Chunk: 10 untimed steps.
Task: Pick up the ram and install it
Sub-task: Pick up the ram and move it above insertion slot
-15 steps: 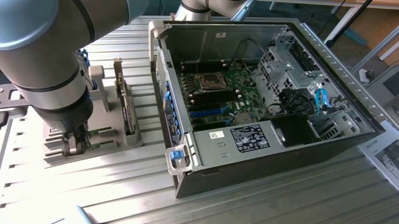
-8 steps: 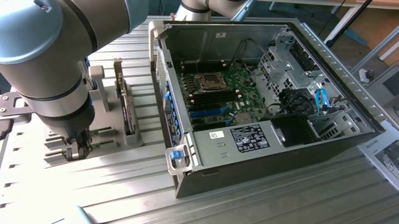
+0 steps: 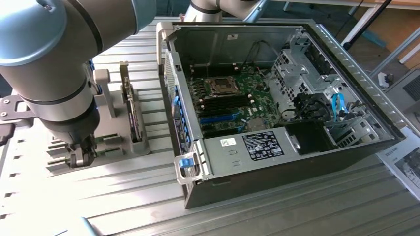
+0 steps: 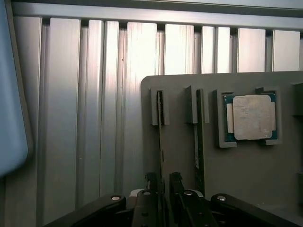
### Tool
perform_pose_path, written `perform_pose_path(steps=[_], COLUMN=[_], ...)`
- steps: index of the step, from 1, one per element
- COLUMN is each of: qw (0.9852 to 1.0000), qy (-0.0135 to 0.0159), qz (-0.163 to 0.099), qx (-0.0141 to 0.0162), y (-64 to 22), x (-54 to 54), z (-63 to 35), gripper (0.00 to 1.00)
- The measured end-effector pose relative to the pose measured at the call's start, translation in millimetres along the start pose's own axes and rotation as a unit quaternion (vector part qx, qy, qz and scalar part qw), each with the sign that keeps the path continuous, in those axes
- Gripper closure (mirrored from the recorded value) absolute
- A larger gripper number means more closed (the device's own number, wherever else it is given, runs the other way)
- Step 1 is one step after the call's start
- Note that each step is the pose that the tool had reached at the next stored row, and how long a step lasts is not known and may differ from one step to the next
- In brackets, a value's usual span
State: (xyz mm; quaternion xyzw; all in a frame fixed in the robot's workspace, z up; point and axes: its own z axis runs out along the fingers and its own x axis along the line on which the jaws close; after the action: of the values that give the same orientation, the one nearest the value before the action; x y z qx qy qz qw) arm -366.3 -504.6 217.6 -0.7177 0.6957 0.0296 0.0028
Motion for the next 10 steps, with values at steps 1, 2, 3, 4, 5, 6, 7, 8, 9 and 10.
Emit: perform_pose_path(steps=[1, 2, 3, 4, 5, 6, 7, 8, 9, 10], qw=[1.0, 1.0, 1.0, 1.0, 1.0, 1.0, 1.0, 1.0, 1.0, 1.0], qy=[-0.0006, -0.0013, -0.0014, -0.0015, -0.0015, -0.0015, -0.0015, -0.0015, -0.0015, -0.0015], qz=[0.0, 0.0, 0.0, 0.0, 0.0, 0.0, 0.0, 0.0, 0.0, 0.0], qx=[0.0, 0.0, 0.0, 0.0, 0.0, 0.0, 0.0001, 0.0001, 0.0, 0.0], y=[0.0, -0.1, -0.1, -0.1, -0.1, -0.1, -0.1, -0.2, -0.2, -0.2], x=[-0.8, -1.7, -1.8, -1.8, -1.8, -1.9, -1.9, -1.8, -1.8, -1.7], z=[0.2, 0.5, 0.6, 0.6, 0.6, 0.7, 1.6, 2.6, 3.8, 5.0], gripper=[0.75, 0.75, 0.75, 0.75, 0.75, 0.75, 0.75, 0.75, 0.75, 0.75])
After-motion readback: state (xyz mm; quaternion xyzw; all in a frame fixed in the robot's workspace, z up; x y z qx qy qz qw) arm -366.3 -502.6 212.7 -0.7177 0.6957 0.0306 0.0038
